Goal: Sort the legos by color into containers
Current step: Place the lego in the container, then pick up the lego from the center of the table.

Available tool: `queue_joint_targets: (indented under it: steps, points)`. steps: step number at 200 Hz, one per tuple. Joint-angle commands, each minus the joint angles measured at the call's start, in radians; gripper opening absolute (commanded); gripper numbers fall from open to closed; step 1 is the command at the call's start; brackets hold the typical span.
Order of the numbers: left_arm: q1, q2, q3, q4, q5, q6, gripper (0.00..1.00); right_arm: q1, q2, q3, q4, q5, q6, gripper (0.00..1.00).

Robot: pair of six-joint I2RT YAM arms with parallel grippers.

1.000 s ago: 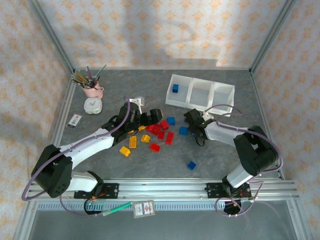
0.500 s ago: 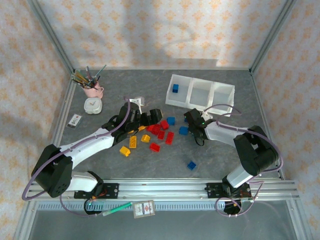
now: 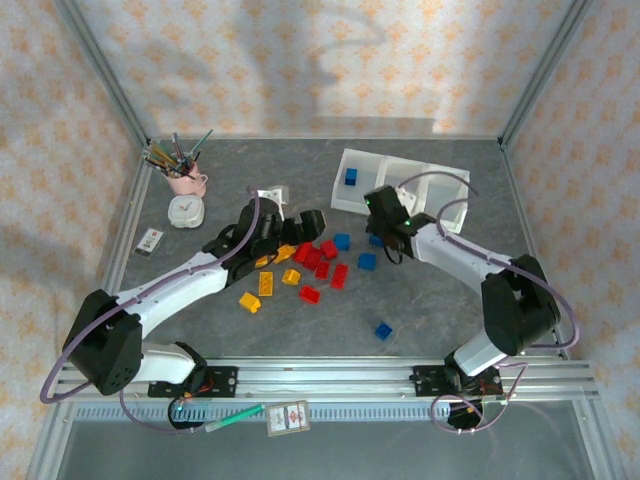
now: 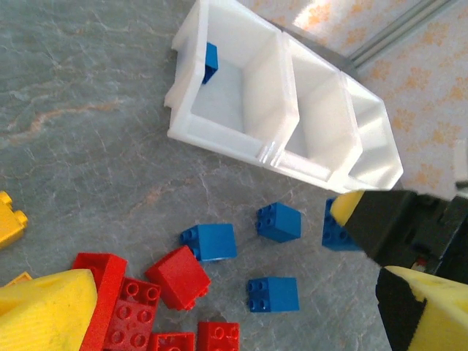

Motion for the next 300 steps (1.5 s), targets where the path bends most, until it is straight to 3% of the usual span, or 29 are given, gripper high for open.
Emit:
queue_joint_targets:
  steps: [1,95,148,197,253,300]
  points:
    - [0.024,-0.028,0.05,-0.042,-0.05,0.032,0.99,-0.006,0.094,0.112,0.007,0.026,-0.115,0.21]
    - [0.134,0.05,0.115,-0.008,-0.024,0.046,0.99,-0.075,0.489,0.558,0.006,0.055,-0.277,0.22]
    - [0.14,0.074,0.13,-0.01,-0.019,0.049,0.99,-0.094,0.543,0.647,-0.023,0.07,-0.315,0.4]
    - [0.142,0.061,0.139,-0.035,-0.01,0.049,0.99,-0.095,0.442,0.582,-0.013,-0.014,-0.326,0.49]
    - [0.14,-0.002,0.086,-0.075,0.037,0.069,0.99,-0.087,0.239,0.328,-0.016,-0.128,-0.262,0.58]
    - [0.114,-0.074,-0.023,-0.052,0.053,0.012,0.99,-0.047,0.082,0.115,-0.03,-0.14,-0.197,0.64]
